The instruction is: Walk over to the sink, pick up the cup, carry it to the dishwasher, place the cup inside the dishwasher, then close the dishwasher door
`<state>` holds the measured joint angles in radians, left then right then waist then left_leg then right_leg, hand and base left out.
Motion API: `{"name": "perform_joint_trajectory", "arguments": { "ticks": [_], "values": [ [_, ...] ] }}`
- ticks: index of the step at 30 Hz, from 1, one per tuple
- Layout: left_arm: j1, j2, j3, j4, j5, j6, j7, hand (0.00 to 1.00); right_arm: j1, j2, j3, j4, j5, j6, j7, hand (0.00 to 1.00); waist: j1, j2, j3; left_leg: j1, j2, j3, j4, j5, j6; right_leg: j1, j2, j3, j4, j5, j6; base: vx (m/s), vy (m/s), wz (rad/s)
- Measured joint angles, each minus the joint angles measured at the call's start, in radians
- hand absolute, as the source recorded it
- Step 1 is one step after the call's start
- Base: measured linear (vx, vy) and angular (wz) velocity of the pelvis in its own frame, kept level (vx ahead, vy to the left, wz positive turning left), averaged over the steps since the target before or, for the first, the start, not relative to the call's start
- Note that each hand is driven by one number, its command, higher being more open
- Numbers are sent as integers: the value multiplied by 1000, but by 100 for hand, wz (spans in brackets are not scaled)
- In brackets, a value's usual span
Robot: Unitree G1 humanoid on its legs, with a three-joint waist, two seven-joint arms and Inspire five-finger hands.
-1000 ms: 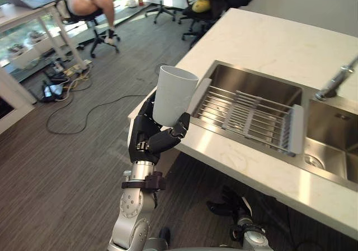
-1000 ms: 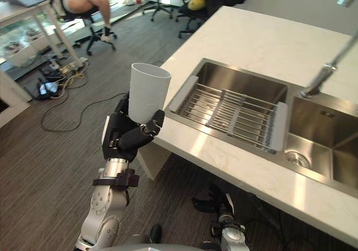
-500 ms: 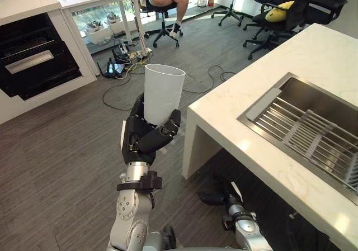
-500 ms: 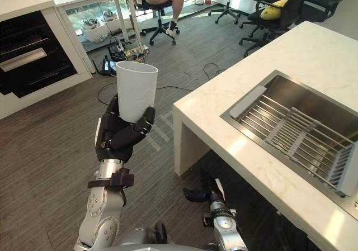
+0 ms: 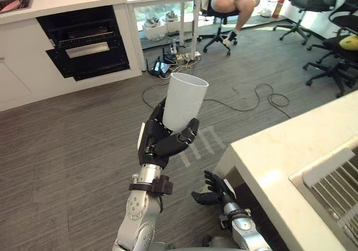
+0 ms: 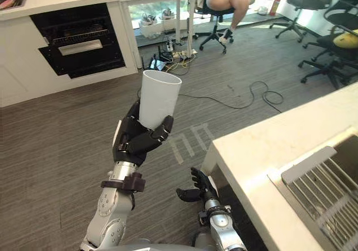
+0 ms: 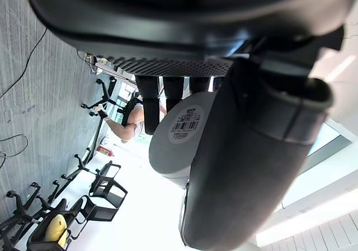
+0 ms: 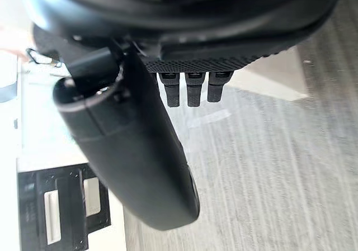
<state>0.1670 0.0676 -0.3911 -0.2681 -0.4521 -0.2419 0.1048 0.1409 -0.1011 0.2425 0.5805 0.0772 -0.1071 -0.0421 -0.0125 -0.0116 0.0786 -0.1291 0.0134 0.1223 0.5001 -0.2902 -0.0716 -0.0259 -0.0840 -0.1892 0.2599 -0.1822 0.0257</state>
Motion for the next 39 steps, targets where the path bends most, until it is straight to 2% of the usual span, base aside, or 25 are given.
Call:
{"name": "perform_joint_trajectory", "arguments": {
  "ticks": [1,2,3,5,6,11,23,29,30,33,36,39],
  "values": [
    [-2,1,1,0,0,0,-1,30,0,-1,-1,0,0,0,-1,90,-1,3,0,-12,25,25,-3,-6,4,6,1,-6,0,-1,-1,170,-12,29],
    [-5,4,0,1,0,0,-2,30,-2,-3,-2,-2,7,-1,-2,90,0,13,-3,-16,84,72,-110,68,12,15,8,-19,1,-2,1,115,15,20],
    [-6,6,0,2,-1,1,-4,30,-6,-3,-4,-1,10,-1,-4,90,0,13,-4,-15,85,79,-114,77,27,22,9,-22,-4,-5,1,118,49,31],
    [-4,20,0,2,-8,1,-6,30,-5,10,-22,-7,10,-17,-4,90,-3,-12,-17,14,49,75,-186,101,62,48,-13,-49,-45,-1,5,87,58,45],
    [-4,22,0,2,-12,1,-6,30,-8,11,-24,-7,11,-18,-5,90,-1,-14,-18,16,42,70,-198,106,65,53,-17,-56,-53,0,6,65,43,46],
    [0,30,-12,3,-21,2,-10,30,-12,24,-28,-5,8,-18,-1,90,1,-13,-18,45,3,30,-280,151,60,84,-34,-68,-92,8,17,23,11,29],
    [31,31,-41,1,-20,20,-46,30,-11,-8,-31,39,-7,-15,2,90,-3,-15,-24,116,-2,35,-440,252,61,86,-21,-32,-110,25,0,-40,-30,-2],
    [65,30,0,-5,-20,20,-46,30,-11,-14,-6,44,-31,-15,8,90,-1,-14,-35,123,-15,-30,-540,345,66,85,-17,-64,-125,29,6,-93,-25,31],
    [89,27,45,-9,-20,20,-45,30,-17,-9,8,67,-42,-15,17,90,18,-17,-45,123,-11,-84,-591,403,65,98,-4,-114,-144,45,10,-26,-10,9],
    [89,27,45,-9,-20,20,-45,30,-17,-9,8,67,-42,-15,17,90,17,-17,-45,124,-11,-84,-591,403,65,98,-4,-114,-144,45,10,0,0,-3],
    [91,19,57,-8,-20,20,-39,30,-15,-3,4,65,-42,-16,18,90,14,-13,-49,131,0,-41,-587,398,60,84,4,-73,-150,50,6,-17,-5,-35],
    [82,-2,54,15,-19,20,-37,30,14,-1,-32,61,-40,-16,7,90,-30,-5,-68,111,12,-29,-587,397,56,86,24,-59,-206,85,0,-1,-19,-18]
  ]
}}
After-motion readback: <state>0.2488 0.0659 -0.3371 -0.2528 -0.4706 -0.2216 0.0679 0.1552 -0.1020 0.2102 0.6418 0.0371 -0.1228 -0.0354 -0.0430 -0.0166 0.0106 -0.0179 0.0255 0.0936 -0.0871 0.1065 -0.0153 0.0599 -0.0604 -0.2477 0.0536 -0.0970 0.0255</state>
